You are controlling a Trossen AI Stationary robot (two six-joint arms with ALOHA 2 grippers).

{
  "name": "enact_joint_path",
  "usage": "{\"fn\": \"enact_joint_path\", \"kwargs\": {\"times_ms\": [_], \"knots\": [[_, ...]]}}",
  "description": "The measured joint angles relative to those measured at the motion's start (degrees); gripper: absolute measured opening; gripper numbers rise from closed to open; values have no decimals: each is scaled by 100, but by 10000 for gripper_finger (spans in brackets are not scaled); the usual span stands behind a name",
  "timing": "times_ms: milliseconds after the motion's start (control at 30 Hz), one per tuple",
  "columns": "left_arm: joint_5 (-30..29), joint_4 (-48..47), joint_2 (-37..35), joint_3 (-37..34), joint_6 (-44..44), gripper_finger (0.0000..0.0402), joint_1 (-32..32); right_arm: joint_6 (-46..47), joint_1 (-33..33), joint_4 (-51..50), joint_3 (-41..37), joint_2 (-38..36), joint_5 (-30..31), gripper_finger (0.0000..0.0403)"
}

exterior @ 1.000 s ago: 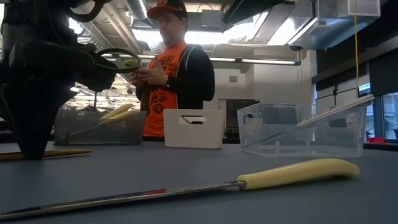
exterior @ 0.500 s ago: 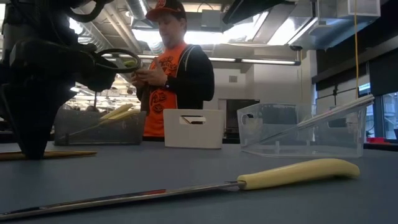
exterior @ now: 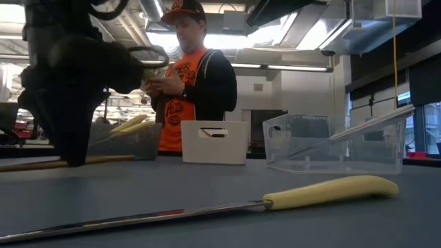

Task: Sort silverware by color (type)
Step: Put the gold knife into the white bin

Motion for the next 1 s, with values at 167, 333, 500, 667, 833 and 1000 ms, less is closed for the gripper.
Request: {"fn": "enact_joint_path", "kwargs": {"times_ms": [167,333,500,667,833,1000], "knots": [[-112,534,0,9,240,22,67,1,0,-2,-2,0,-2,172],[-119,1065,-3,9,441,23,194,4,0,-2,-2,0,-2,172],[-361,1501,-11,15,595,24,331,48,0,-20,-2,0,0,172],[-522,2068,-11,17,910,24,556,48,0,-54,-4,-114,54,172],[-532,2981,-15,17,1438,25,837,48,7,-189,-4,-408,53,172],[-528,4080,-22,20,2071,25,1182,51,7,-455,-4,-815,51,172]]}}
